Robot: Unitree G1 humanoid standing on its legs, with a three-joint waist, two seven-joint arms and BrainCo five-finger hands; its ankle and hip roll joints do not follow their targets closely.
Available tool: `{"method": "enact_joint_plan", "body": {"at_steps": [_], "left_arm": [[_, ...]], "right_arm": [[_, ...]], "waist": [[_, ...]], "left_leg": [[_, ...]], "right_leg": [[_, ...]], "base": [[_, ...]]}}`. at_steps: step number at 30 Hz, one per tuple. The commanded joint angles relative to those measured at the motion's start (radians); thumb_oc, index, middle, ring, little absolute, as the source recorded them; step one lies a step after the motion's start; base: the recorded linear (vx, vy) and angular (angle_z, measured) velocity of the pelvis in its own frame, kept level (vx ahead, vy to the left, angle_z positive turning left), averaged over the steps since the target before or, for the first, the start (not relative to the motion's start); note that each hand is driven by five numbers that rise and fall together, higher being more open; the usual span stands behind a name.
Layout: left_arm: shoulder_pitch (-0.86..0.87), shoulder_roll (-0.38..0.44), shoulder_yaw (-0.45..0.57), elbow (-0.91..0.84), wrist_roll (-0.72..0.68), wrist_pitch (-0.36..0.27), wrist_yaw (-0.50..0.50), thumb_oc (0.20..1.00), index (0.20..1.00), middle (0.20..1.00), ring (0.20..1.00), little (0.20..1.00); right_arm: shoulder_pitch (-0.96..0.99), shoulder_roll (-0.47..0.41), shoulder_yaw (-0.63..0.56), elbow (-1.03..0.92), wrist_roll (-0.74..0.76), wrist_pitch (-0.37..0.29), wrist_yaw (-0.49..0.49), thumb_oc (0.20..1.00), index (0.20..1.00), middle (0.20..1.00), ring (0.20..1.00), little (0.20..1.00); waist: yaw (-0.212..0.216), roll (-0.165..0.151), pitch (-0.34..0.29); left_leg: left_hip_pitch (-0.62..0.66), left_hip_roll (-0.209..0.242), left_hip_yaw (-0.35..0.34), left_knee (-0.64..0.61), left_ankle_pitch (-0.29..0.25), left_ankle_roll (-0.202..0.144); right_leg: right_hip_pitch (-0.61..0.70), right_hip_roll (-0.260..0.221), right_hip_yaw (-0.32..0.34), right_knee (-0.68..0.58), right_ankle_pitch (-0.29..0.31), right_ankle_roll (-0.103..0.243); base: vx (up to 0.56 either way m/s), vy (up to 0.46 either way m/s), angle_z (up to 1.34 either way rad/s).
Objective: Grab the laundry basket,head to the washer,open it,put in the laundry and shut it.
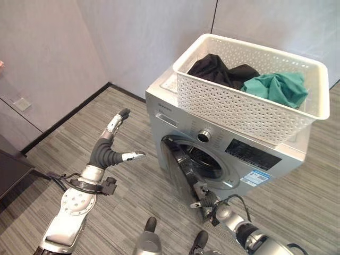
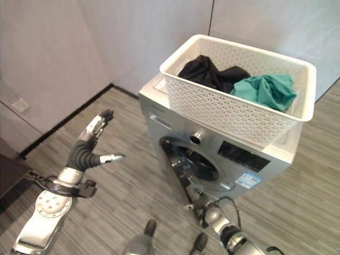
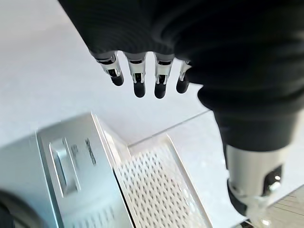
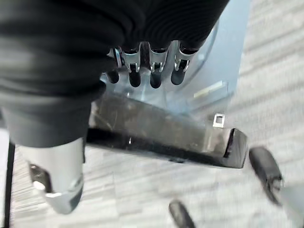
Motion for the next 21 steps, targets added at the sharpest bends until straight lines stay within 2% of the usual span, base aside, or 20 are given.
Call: {"method": "enact_joint_plan", "body": {"at_steps": [1,5,6,7,8,11,13,14,18,21], "left_arm": [[-0.059,0.011,-0.062,-0.076,-0.118,-0.03,-0.019,1.0,1.0,1.0,1.0,1.0],[-0.135,-0.022,-0.118,-0.052,-0.134,-0.032,-0.011,1.0,1.0,1.0,1.0,1.0],[-0.206,-0.056,-0.169,-0.024,-0.154,-0.032,-0.01,1.0,1.0,1.0,1.0,1.0],[-0.224,-0.073,-0.195,-0.008,-0.166,-0.028,-0.012,1.0,1.0,1.0,1.0,1.0],[-0.234,-0.076,-0.205,-0.007,-0.173,-0.027,-0.015,1.0,1.0,1.0,1.0,1.0],[-0.245,-0.07,-0.239,-0.005,-0.241,-0.001,-0.05,1.0,1.0,1.0,1.0,1.0],[-0.286,-0.059,-0.277,0.025,-0.298,-0.018,-0.089,1.0,1.0,1.0,1.0,1.0],[-0.288,-0.059,-0.279,0.028,-0.298,-0.02,-0.09,1.0,1.0,1.0,1.0,1.0],[-0.326,-0.111,-0.332,0.136,-0.428,-0.063,-0.157,1.0,1.0,1.0,1.0,1.0],[-0.343,-0.117,-0.357,0.165,-0.51,-0.041,-0.218,1.0,1.0,1.0,1.0,1.0]], "right_arm": [[-0.162,0.255,0.035,0.042,0.167,-0.07,0.1,1.0,1.0,1.0,1.0,1.0],[-0.209,0.254,0.006,0.06,0.208,-0.075,0.086,1.0,1.0,1.0,1.0,1.0],[-0.238,0.229,0.001,0.051,0.232,-0.078,0.078,1.0,1.0,1.0,1.0,1.0],[-0.241,0.22,0.013,0.053,0.228,-0.075,0.075,1.0,1.0,1.0,1.0,1.0],[-0.24,0.217,0.009,0.054,0.229,-0.074,0.073,1.0,1.0,1.0,1.0,1.0],[-0.216,0.196,-0.015,0.039,0.223,-0.071,0.076,1.0,1.0,1.0,1.0,1.0],[-0.143,0.166,-0.025,0.011,0.189,-0.074,0.081,1.0,1.0,1.0,1.0,1.0],[-0.142,0.165,-0.025,0.01,0.188,-0.073,0.081,1.0,1.0,1.0,1.0,1.0],[-0.023,0.127,-0.019,-0.001,0.085,-0.08,0.107,1.0,1.0,1.0,1.0,1.0],[0.063,0.079,-0.067,0.07,-0.029,-0.072,0.109,1.0,1.0,1.0,1.0,1.0]], "waist": [[0.093,-0.005,0.014],[0.111,-0.001,0.027],[0.103,-0.013,0.046],[0.096,-0.026,0.048],[0.093,-0.024,0.047],[0.056,-0.014,0.023],[0.019,-0.028,0.008],[0.02,-0.027,0.008],[-0.048,-0.061,-0.007],[-0.101,-0.069,-0.031]], "left_leg": [[-0.03,0.037,0.037,0.029,0.009,-0.027],[-0.074,0.034,0.021,0.012,0.051,-0.045],[-0.114,0.016,0.031,0.078,0.0,-0.036],[-0.1,0.009,0.031,0.131,-0.051,-0.03],[-0.1,0.01,0.026,0.146,-0.072,-0.027],[-0.063,-0.002,0.045,0.105,-0.066,-0.015],[-0.044,-0.024,0.067,0.09,-0.074,-0.004],[-0.042,-0.025,0.067,0.089,-0.074,-0.004],[0.012,-0.048,0.124,0.073,-0.107,0.015],[0.058,-0.066,0.16,0.042,-0.121,0.033]], "right_leg": [[0.007,-0.094,0.009,0.002,-0.091,0.101],[-0.011,-0.108,-0.028,0.002,-0.092,0.104],[-0.035,-0.142,-0.06,0.002,-0.072,0.106],[-0.05,-0.16,-0.069,0.002,-0.061,0.108],[-0.048,-0.16,-0.074,0.002,-0.064,0.107],[-0.044,-0.178,-0.086,0.002,-0.044,0.112],[-0.021,-0.194,-0.08,0.002,-0.04,0.119],[-0.019,-0.195,-0.08,0.002,-0.04,0.119],[-0.009,-0.217,-0.043,0.004,-0.02,0.135],[-0.019,-0.232,-0.015,0.018,-0.008,0.149]], "base": [[-0.04,-0.023,0.0],[-0.12,0.015,0.14],[-0.2,0.012,0.87],[-0.17,0.016,1.0],[-0.01,0.082,0.76],[0.04,0.19,1.05],[0.09,0.175,0.38],[0.05,0.129,0.36],[0.01,0.122,-0.02],[0.06,0.136,-0.53]]}}
